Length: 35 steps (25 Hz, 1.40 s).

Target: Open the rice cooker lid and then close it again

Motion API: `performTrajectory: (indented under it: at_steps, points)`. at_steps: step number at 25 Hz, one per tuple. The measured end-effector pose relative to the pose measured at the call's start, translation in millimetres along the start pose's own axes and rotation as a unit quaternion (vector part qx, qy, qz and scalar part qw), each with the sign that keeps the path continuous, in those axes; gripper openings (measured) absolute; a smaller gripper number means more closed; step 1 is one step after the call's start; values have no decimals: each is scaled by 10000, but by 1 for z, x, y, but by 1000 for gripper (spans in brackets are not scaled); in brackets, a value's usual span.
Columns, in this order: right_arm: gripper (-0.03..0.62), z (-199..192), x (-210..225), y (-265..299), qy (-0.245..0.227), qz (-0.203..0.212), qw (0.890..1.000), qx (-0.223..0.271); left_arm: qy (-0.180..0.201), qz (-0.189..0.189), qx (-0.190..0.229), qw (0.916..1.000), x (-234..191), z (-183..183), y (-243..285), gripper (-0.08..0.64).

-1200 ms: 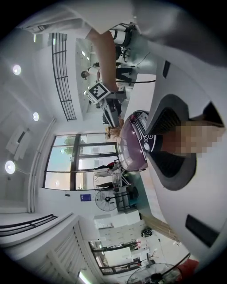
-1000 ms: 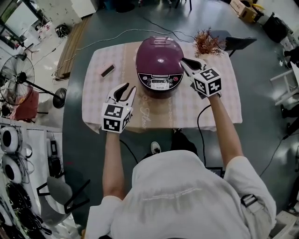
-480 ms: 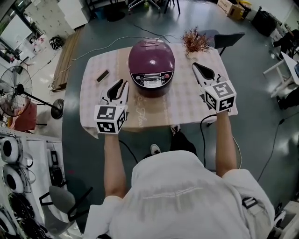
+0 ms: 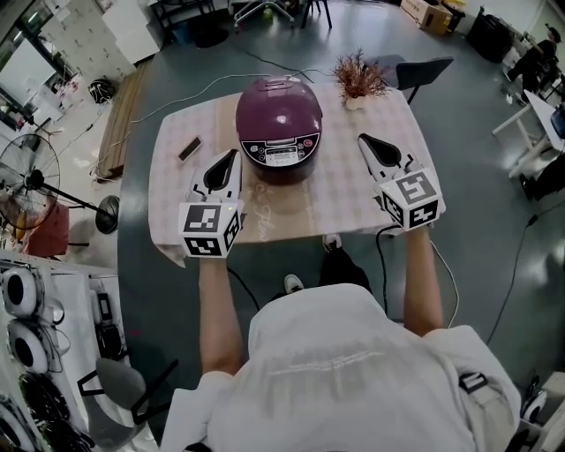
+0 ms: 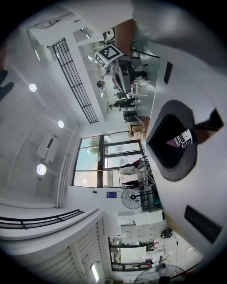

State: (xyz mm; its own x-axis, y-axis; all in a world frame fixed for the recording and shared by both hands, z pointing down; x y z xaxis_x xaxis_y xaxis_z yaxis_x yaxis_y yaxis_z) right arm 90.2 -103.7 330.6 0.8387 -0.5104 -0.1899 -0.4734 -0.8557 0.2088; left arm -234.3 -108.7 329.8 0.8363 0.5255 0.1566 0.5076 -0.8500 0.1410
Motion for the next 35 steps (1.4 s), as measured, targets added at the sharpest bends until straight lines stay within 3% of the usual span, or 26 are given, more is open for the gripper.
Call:
performTrajectory:
  at_steps: [15, 21, 35]
  points:
    - [26, 26, -18, -18, -211, -58, 9995, 228, 84, 9, 110, 9999, 5, 10, -23, 15]
    - [26, 28, -21, -16, -299, -90, 9992, 229, 338, 35, 69, 9994, 6, 15, -27, 15]
    - [25, 23, -28, 2, -304, 28, 9994, 164, 223, 21, 17, 9997, -5, 7, -23, 15]
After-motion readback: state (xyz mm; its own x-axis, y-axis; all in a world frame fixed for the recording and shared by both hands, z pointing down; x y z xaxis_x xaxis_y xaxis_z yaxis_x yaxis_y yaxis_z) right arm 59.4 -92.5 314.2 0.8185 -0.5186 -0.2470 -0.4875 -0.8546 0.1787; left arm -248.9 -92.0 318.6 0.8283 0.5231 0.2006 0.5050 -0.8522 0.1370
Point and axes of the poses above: the fingertips, and each gripper's own axes: y forward along the fingers, x to its right, z out of its top, the point moved 9 cm from there along -y, backward along the fingers, and after that the axes turned 1 degree about y, right-handed, at the moved point
